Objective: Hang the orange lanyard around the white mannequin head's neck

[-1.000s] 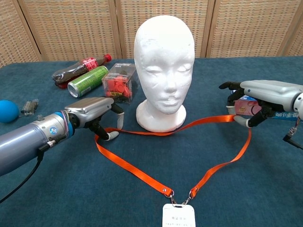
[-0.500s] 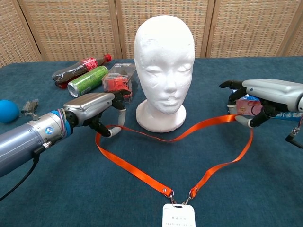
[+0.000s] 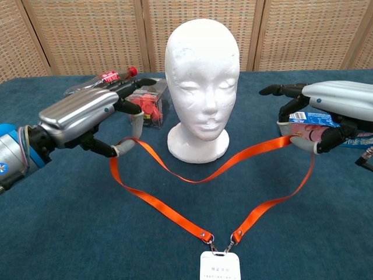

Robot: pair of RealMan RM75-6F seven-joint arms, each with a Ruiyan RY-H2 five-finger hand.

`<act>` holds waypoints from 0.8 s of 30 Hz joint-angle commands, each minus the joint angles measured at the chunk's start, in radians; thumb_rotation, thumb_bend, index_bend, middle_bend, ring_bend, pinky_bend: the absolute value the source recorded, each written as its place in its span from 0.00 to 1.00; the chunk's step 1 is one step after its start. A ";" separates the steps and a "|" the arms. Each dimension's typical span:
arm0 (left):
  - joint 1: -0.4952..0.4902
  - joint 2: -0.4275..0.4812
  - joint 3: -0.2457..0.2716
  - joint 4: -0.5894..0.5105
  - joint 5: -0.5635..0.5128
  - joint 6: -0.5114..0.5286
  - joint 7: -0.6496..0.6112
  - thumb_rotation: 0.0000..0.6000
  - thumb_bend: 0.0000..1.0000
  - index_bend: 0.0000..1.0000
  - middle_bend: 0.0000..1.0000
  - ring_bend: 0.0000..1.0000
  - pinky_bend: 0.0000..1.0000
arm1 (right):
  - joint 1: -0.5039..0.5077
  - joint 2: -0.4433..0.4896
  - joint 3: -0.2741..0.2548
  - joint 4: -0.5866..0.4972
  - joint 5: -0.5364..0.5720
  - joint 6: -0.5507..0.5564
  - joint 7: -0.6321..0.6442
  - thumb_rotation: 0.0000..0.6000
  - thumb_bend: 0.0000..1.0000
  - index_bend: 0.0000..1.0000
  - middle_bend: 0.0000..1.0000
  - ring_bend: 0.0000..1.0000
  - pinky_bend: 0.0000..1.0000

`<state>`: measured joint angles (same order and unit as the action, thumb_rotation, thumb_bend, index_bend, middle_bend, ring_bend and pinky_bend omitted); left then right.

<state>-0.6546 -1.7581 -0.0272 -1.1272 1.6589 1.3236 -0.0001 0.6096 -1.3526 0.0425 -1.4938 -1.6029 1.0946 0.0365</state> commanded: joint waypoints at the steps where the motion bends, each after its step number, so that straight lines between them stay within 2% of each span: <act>1: 0.008 0.030 0.006 -0.004 0.066 0.098 -0.067 1.00 0.50 0.69 0.00 0.00 0.00 | 0.013 0.056 -0.014 -0.014 -0.096 0.066 0.053 1.00 0.69 0.72 0.00 0.00 0.00; 3: 0.004 0.051 -0.012 -0.041 0.074 0.130 -0.104 1.00 0.50 0.70 0.00 0.00 0.00 | 0.018 0.093 -0.005 -0.049 -0.102 0.076 0.069 1.00 0.69 0.72 0.00 0.00 0.00; 6: -0.008 0.104 -0.039 -0.110 0.057 0.116 -0.120 1.00 0.50 0.70 0.00 0.00 0.00 | 0.023 0.149 0.018 -0.140 -0.070 0.073 0.109 1.00 0.69 0.72 0.00 0.00 0.00; 11: -0.032 0.182 -0.113 -0.222 -0.011 0.070 -0.099 1.00 0.50 0.70 0.00 0.00 0.00 | 0.025 0.214 0.100 -0.277 0.024 0.094 0.152 1.00 0.69 0.72 0.00 0.00 0.00; 18: -0.061 0.270 -0.207 -0.371 -0.145 -0.029 -0.043 1.00 0.50 0.70 0.00 0.00 0.00 | 0.046 0.286 0.226 -0.430 0.238 0.064 0.160 1.00 0.69 0.73 0.00 0.00 0.00; 24: -0.103 0.325 -0.309 -0.469 -0.368 -0.165 0.050 1.00 0.50 0.70 0.00 0.00 0.00 | 0.093 0.323 0.342 -0.484 0.511 -0.021 0.203 1.00 0.69 0.73 0.01 0.00 0.00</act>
<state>-0.7291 -1.4658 -0.2777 -1.5466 1.3946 1.2293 -0.0046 0.6702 -1.0608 0.3088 -1.9398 -1.2260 1.1260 0.2105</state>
